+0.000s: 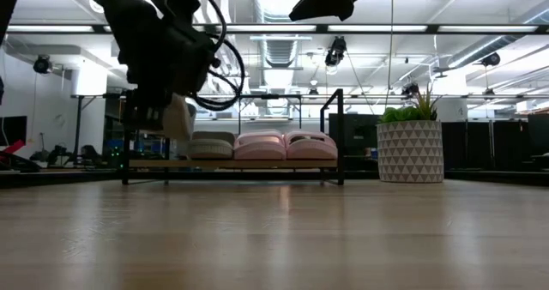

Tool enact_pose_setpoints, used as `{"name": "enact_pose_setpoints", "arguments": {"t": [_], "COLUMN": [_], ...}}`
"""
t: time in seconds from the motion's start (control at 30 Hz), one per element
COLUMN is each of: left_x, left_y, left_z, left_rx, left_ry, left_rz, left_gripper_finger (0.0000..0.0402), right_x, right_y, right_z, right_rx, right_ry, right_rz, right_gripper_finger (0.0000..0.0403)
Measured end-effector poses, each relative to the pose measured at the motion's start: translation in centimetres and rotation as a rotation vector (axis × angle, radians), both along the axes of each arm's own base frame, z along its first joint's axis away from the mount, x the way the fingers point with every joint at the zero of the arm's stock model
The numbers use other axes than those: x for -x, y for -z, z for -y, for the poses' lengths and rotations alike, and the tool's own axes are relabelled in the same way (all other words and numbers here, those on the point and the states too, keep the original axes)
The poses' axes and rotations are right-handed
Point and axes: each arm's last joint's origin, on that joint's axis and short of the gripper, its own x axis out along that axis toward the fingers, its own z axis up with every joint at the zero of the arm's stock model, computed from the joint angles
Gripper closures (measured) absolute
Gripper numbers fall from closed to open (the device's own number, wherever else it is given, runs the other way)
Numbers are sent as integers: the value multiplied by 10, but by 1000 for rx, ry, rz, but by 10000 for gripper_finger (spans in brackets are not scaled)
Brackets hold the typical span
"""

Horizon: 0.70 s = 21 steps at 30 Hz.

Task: Pick and place slides into the shelf
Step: Put the gray slide on the shelf

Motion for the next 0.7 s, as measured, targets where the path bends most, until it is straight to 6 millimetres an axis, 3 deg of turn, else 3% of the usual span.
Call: {"name": "enact_pose_setpoints", "arguments": {"t": [0.5, 0.7], "left_x": [16, 19], "left_y": [27, 31], "left_z": [-5, 0], "left_rx": [-19, -85], "left_ry": [45, 111], "left_rz": [-104, -71], "left_gripper_finger": [374, 374], "right_x": [0, 0], "right_y": [1, 1], "right_z": [0, 0], "right_rx": [0, 0], "right_ry": [0, 0], "right_rz": [-3, -3], "right_gripper_finger": [266, 264]}}
